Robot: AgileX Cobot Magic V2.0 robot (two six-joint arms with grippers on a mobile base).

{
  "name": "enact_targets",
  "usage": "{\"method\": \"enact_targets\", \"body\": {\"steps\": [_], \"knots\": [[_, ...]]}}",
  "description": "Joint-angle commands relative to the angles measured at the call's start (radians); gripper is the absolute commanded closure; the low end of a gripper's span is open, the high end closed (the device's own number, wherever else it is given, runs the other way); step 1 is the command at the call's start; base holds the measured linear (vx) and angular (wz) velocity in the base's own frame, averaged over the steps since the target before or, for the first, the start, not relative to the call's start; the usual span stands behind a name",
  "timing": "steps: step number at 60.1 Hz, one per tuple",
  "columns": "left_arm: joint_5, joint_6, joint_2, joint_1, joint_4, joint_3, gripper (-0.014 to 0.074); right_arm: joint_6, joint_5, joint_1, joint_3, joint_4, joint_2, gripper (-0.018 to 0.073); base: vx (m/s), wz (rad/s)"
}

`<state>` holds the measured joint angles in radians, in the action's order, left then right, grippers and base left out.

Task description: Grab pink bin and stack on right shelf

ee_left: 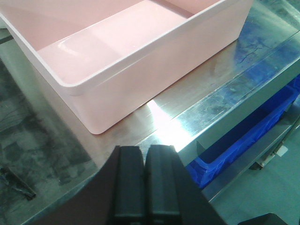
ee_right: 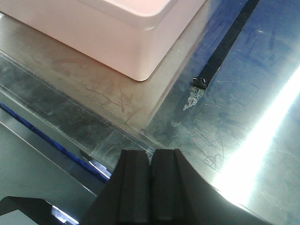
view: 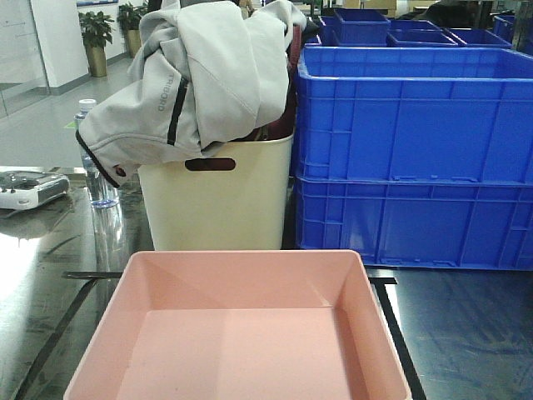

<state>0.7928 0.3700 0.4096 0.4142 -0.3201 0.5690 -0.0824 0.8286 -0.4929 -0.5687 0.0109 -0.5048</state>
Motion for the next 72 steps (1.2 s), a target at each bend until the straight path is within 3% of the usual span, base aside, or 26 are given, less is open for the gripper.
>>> {"method": "enact_targets", "body": {"steps": [1,10,16,23,30,38,41,47,72], "knots": [[-0.07,0.0,-0.013,-0.002,-0.025,0.022,0.0603,-0.01,-0.072,0.005,-0.027,-0.002,-0.005,0.0571,0.0,0.0],[-0.209,-0.023,-0.16,-0.164,0.096,-0.055,0.0603,-0.01,-0.072,0.005,-0.027,-0.003,-0.005,0.0571,0.0,0.0],[-0.363,-0.099,-0.269,-0.276,0.178,-0.175,0.0603,-0.01,-0.072,0.005,-0.027,-0.004,-0.005,0.0571,0.0,0.0],[-0.48,-0.204,-0.343,-0.343,0.254,-0.3,0.0603,-0.01,-0.072,0.005,-0.027,-0.004,-0.005,0.0571,0.0,0.0],[-0.59,-0.288,-0.384,-0.367,0.276,-0.426,0.0603,-0.01,-0.073,0.005,-0.027,-0.003,-0.005,0.0571,0.0,0.0],[-0.659,-0.449,-0.439,-0.394,0.386,-0.524,0.0603,-0.01,-0.072,0.005,-0.027,-0.003,-0.005,0.0571,0.0,0.0],[-0.692,-0.473,-0.439,-0.405,0.401,-0.553,0.0603,-0.01,-0.072,0.005,-0.027,-0.004,-0.005,0.0571,0.0,0.0],[-0.793,-0.48,-0.438,-0.42,0.401,-0.614,0.0603,-0.01,-0.072,0.005,-0.027,-0.003,-0.005,0.0571,0.0,0.0],[-0.848,-0.48,-0.438,-0.44,0.401,-0.613,0.0603,-0.01,-0.072,0.005,-0.027,-0.004,-0.005,0.0571,0.0,0.0]]}}
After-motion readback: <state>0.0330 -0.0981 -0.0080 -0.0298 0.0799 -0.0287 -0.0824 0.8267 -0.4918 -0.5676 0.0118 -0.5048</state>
